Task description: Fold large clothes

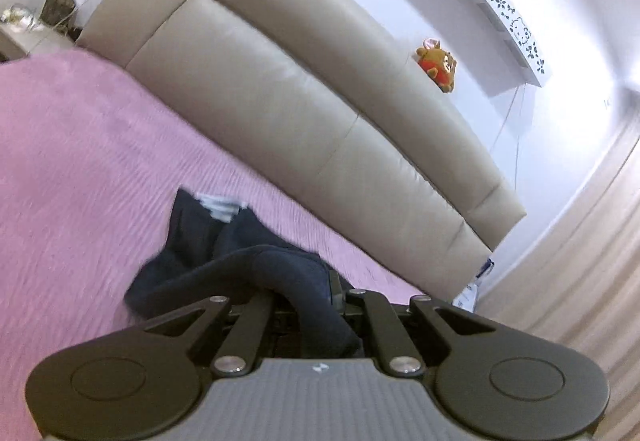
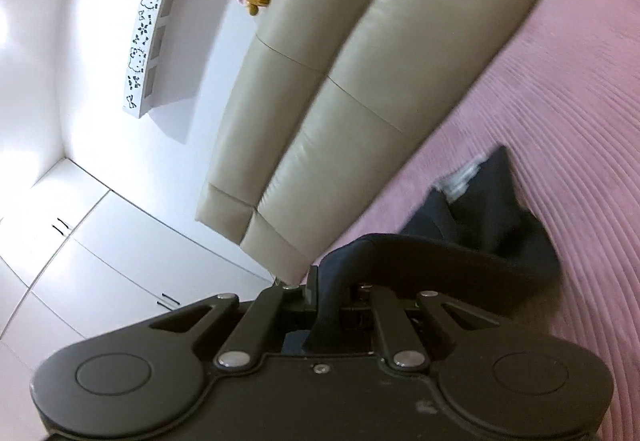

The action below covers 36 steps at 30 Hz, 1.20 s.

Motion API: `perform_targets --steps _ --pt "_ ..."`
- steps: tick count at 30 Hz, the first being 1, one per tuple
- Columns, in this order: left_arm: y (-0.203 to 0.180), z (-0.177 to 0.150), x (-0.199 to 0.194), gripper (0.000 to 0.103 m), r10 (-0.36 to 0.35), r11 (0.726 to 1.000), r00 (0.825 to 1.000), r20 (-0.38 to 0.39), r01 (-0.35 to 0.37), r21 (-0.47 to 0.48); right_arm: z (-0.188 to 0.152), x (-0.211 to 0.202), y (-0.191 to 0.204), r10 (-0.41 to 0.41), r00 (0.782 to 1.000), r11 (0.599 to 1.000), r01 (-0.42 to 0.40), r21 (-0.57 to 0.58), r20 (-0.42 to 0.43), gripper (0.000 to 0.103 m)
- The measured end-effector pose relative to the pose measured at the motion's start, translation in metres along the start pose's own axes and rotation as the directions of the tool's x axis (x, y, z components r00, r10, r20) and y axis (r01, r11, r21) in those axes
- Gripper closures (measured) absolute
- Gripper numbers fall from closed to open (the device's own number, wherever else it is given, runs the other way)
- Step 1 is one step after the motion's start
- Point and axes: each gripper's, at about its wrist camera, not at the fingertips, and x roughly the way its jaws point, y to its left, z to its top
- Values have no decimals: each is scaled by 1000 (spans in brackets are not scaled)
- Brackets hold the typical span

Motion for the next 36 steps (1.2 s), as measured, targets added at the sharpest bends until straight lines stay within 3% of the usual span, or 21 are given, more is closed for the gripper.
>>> perform_targets --steps 7,16,21,24,27,28,30,32,33,34,36 --pt "3 48 82 97 23 1000 997 71 -22 -10 48 77 -12 -3 998 1000 2 9 63 95" --pt "20 106 204 97 121 989 985 120 -130 69 99 183 -59 -83 993 996 79 45 83 95" --pt "40 111 277 97 184 972 978 103 -196 126 113 241 -96 -187 982 982 186 13 40 95" --pt "63 104 313 95 235 964 970 66 -241 113 115 273 -121 -253 967 967 253 3 4 94" --pt "87 96 344 88 288 953 958 15 -288 93 117 293 -141 -305 952 952 305 7 -37 74" --pt "95 96 354 80 299 952 954 -9 -298 68 116 294 -143 -295 955 956 295 -1 -38 53" --pt "105 97 359 64 300 954 953 -42 -300 5 114 285 -138 -265 964 963 265 -51 6 19" --pt "110 92 347 35 300 954 954 5 -300 -11 108 273 -125 -265 963 953 269 -136 48 18" --pt "108 89 338 26 308 951 950 42 -309 6 103 270 -119 -265 963 945 269 -188 45 18" --pt "105 85 331 19 306 950 949 72 -309 34 97 271 -114 -265 964 936 265 -233 33 17" --pt "95 74 325 20 250 956 966 63 -256 141 75 279 -102 -284 958 902 256 -349 -30 17"
